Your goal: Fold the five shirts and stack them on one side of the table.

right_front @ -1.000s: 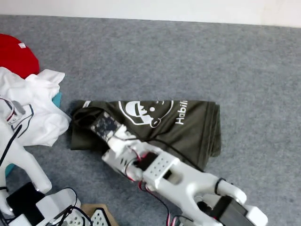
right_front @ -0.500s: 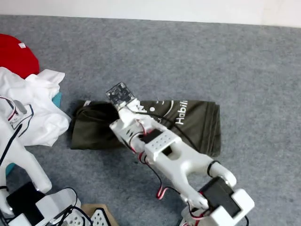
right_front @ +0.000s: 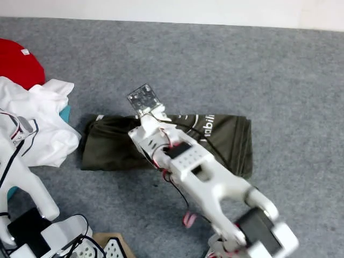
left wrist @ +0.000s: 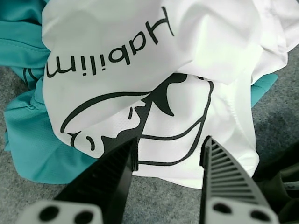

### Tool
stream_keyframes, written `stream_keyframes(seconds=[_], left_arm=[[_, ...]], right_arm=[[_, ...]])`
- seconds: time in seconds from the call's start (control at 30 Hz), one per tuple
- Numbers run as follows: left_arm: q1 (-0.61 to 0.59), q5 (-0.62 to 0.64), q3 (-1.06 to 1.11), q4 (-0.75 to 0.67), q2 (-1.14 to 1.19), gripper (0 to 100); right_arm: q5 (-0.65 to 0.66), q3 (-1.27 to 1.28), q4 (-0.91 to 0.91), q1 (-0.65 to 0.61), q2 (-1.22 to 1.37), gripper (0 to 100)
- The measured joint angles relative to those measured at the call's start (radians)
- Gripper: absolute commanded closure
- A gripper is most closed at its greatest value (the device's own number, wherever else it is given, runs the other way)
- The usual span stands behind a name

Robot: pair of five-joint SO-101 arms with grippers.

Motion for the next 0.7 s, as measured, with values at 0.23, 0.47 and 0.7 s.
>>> stream_keyframes(seconds=[0.23,0.47,0.7], left_arm=[[0.025,0.000,0.000,-0.002,0.000,77],[0.037,0.000,0.000,-0.002,0.000,77],[0.037,0.000,0.000,-0.002,0.000,77]], right_arm=[[0.000,0.209,0.114,-0.164,-0.292,99.2],[0.000,0.213,0.083,-0.216,-0.155,99.2],[0.000,0.061,0.017,-0.107,0.110,99.2]])
